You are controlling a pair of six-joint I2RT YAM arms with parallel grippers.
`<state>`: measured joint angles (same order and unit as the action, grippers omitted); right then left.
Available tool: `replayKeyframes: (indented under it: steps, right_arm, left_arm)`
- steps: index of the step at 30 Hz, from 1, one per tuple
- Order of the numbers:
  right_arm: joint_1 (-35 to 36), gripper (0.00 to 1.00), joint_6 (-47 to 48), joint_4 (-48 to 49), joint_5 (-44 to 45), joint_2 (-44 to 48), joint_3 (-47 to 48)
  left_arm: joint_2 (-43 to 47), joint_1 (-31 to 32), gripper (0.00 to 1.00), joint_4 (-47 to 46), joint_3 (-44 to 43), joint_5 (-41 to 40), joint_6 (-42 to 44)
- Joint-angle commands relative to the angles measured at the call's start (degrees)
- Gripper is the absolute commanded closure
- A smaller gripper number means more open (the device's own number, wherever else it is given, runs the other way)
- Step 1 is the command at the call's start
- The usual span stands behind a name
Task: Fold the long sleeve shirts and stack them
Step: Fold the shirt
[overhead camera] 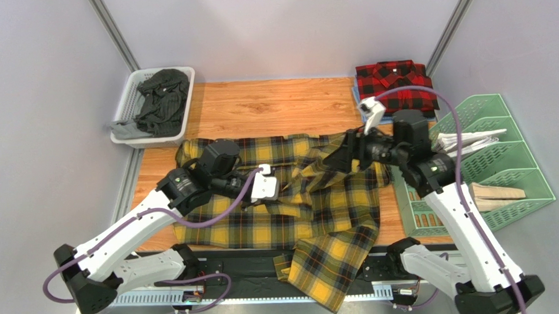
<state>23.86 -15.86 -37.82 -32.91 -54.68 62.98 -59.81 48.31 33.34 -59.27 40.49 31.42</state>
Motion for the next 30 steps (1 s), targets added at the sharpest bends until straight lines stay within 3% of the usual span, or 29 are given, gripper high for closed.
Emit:
replayKeyframes:
  steps: [1,4,9,13,15,17,23,30]
  right_arm:
    - [-13.2,0.21,11.1,-7.0,-5.41,-3.74,4.07]
    - [-17.0,0.23,13.39,-7.26,-7.34,-11.21,8.81]
    - [-17.26,0.45,19.01,-10.16,-3.14,-28.8,17.5]
    - [-17.18,0.55,22.53,-12.62,2.31,-40.13,21.74]
    - [-17.27,0.62,24.81,-14.46,5.12,-45.31,22.97]
    - [-17.44,0.62,26.48,-14.56,8.27,-47.1,23.33]
    - [-18.67,0.62,28.6,-15.0,16.01,-50.79,24.2]
    - [-23.24,0.57,28.51,-19.47,15.76,-48.16,25.71]
  left_arm:
    - [1.45,0.29,1.0,15.24,-4.98,14.86,15.04]
    - [0.4,0.2,1.0,21.05,-6.21,16.55,20.33]
    - [-4.78,0.2,1.0,29.67,-9.37,14.45,27.82]
    - [-6.37,0.11,1.0,24.33,-7.81,11.55,20.56]
    - [-5.41,0.11,1.0,14.94,-5.87,10.4,15.02]
    - [-4.44,0.03,1.0,8.1,-3.15,9.26,10.43]
    - [-6.28,-0.5,1.0,4.11,-0.59,8.2,8.23]
    - [-6.98,-7.97,1.0,-1.26,-0.06,11.36,0.4]
